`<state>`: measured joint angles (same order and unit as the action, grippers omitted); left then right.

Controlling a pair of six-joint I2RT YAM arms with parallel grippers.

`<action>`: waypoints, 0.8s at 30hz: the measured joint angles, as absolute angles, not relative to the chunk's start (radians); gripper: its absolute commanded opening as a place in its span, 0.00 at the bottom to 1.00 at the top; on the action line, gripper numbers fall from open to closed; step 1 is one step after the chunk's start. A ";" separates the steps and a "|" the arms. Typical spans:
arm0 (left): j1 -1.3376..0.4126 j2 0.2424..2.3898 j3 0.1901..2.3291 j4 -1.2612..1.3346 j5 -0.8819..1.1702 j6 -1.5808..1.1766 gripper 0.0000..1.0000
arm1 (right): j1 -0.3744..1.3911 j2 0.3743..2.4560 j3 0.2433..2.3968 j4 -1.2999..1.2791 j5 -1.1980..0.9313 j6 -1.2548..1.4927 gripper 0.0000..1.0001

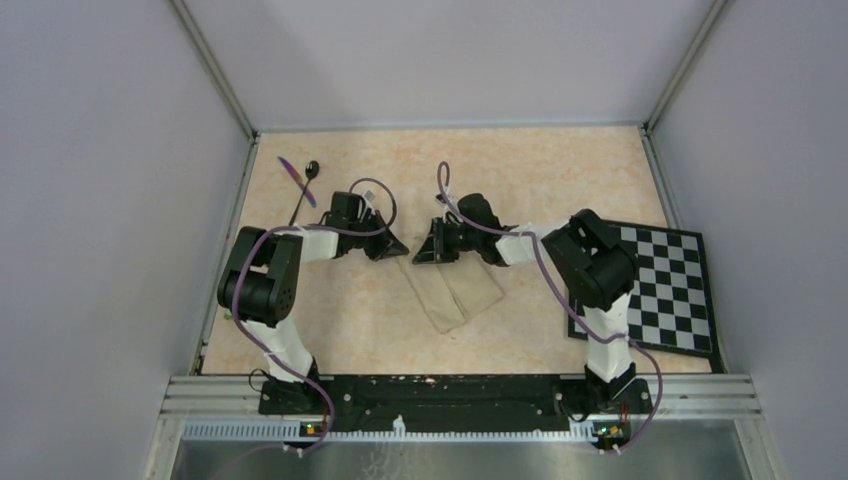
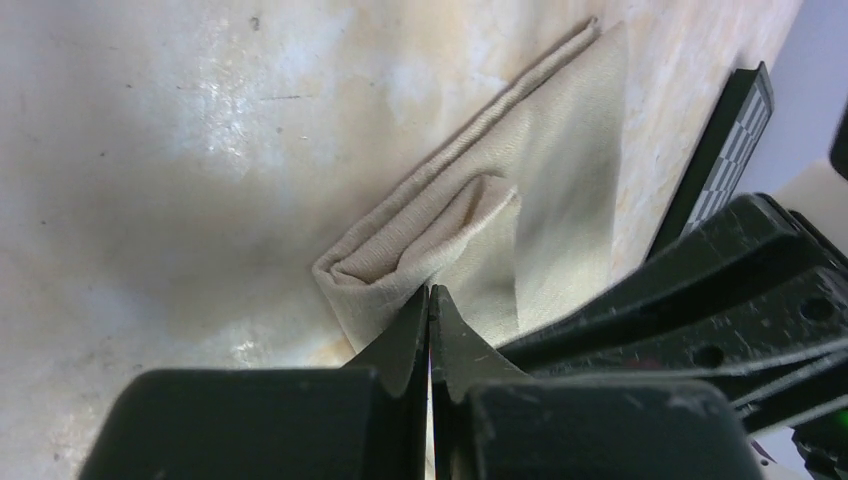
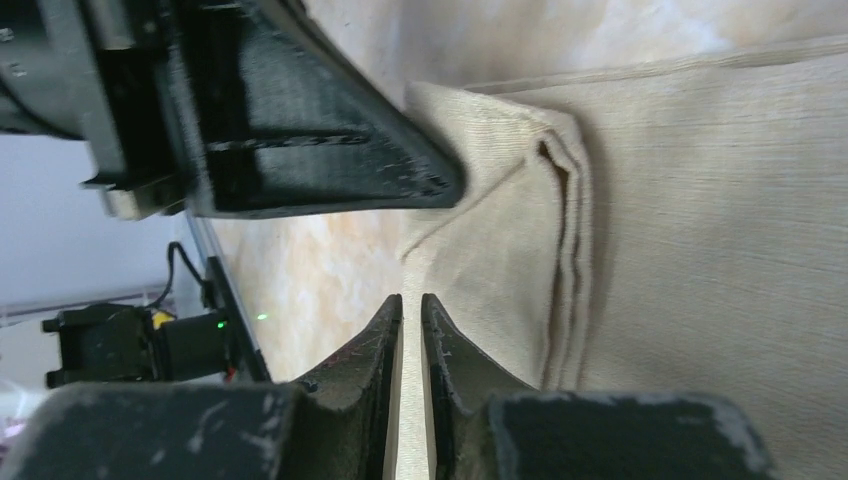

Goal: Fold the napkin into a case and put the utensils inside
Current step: Smooth out the 2/3-rectangle-folded napkin at the center of the board.

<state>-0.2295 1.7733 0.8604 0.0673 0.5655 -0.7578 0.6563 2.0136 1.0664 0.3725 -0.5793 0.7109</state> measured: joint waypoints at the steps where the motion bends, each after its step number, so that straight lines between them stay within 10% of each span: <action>1: -0.229 1.785 0.865 0.068 0.564 -0.759 0.00 | 0.660 2.014 1.065 0.373 -0.591 0.716 0.10; 24: -0.229 1.829 0.880 0.068 0.551 -0.813 0.00 | 0.703 1.998 0.860 0.503 -0.744 0.722 0.11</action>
<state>-0.2287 1.8294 0.8803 0.0677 0.5507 -0.8131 0.7029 1.9976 0.8604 0.5026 -0.7441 0.7223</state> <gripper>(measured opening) 0.003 0.101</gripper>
